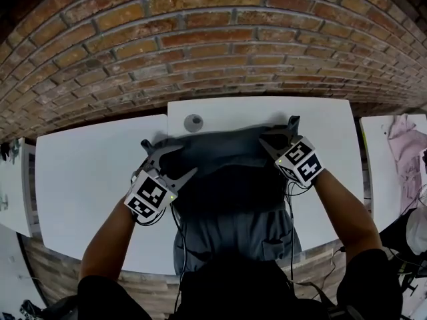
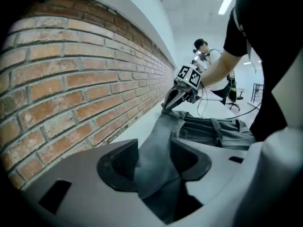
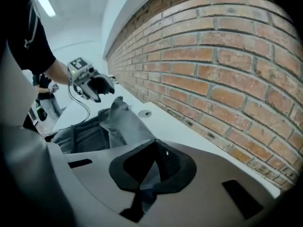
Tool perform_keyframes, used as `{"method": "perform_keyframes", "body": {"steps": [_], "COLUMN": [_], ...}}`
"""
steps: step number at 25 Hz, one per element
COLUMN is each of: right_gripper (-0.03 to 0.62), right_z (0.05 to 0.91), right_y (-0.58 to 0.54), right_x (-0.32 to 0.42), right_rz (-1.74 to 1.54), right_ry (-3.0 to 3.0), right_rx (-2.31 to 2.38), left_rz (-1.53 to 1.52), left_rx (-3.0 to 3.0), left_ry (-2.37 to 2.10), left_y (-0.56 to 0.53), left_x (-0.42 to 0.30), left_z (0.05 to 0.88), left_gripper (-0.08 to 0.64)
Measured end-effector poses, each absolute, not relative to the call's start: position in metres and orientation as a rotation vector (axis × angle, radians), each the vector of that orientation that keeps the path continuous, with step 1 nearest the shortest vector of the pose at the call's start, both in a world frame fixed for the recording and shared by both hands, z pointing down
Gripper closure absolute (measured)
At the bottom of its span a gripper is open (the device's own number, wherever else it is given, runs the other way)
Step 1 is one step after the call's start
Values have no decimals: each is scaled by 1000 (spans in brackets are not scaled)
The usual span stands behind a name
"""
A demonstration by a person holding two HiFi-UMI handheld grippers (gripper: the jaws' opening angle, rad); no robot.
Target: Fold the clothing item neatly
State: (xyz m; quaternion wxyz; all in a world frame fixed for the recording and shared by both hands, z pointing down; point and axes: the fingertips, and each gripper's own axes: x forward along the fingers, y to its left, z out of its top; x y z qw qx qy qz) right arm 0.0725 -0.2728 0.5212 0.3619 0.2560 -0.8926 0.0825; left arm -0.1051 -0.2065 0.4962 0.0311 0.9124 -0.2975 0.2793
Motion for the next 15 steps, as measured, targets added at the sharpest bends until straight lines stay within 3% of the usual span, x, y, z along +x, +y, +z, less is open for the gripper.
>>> {"method": "perform_keyframes", "body": {"steps": [1, 2, 7, 15], "right_gripper": [591, 591, 591, 591], "right_z": [530, 537, 551, 582], "right_y": [-272, -271, -280, -309], "right_x": [70, 68, 84, 170], "right_rz": [200, 190, 153, 321], "right_ry": [-2268, -2242, -2150, -1984], "right_rx": [652, 644, 760, 1028], "left_rz": [882, 916, 1005, 1079], "left_rx": [2800, 2789, 2650, 2420], "left_ry": [-950, -985, -1033, -1179], "left_y": [-212, -218, -233, -245], "left_x": [-99, -93, -80, -129], "left_z": [499, 505, 545, 591], "left_gripper": [410, 547, 561, 561]}}
